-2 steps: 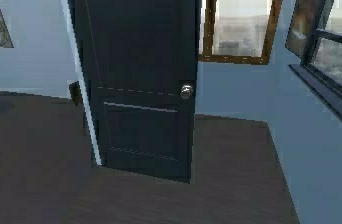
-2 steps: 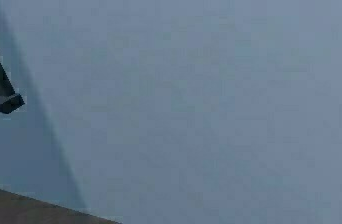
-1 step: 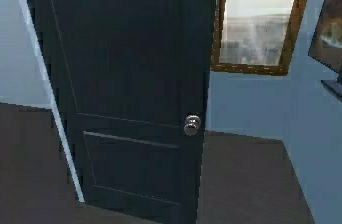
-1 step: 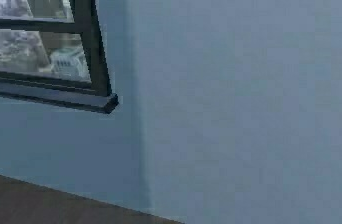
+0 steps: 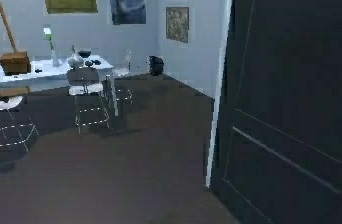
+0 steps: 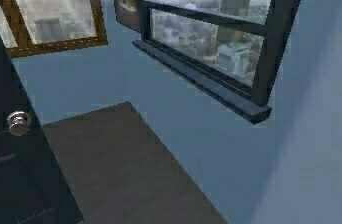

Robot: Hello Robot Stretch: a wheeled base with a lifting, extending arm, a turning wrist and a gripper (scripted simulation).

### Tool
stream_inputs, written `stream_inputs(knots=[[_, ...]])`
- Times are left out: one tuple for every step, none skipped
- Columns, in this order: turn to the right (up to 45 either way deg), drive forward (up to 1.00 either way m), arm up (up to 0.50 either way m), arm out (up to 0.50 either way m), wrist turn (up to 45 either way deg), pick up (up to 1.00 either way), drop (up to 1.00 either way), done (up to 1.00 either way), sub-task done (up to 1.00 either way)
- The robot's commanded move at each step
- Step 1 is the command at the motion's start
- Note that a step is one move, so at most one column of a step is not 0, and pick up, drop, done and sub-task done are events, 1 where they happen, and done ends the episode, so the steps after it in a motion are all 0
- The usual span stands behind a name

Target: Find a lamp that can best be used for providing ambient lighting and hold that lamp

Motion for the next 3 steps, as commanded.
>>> stream_inputs(knots=[[-30.0, 0.00, 0.00, 0.00, 0.0, 0.00, 0.00, 0.00, 0.00], [0.0, 1.00, 0.00, 0.00, 0.0, 0.00, 0.00, 0.00, 0.00], [0.0, 0.75, 0.00, 0.00, 0.0, 0.00, 0.00, 0.00, 0.00]])
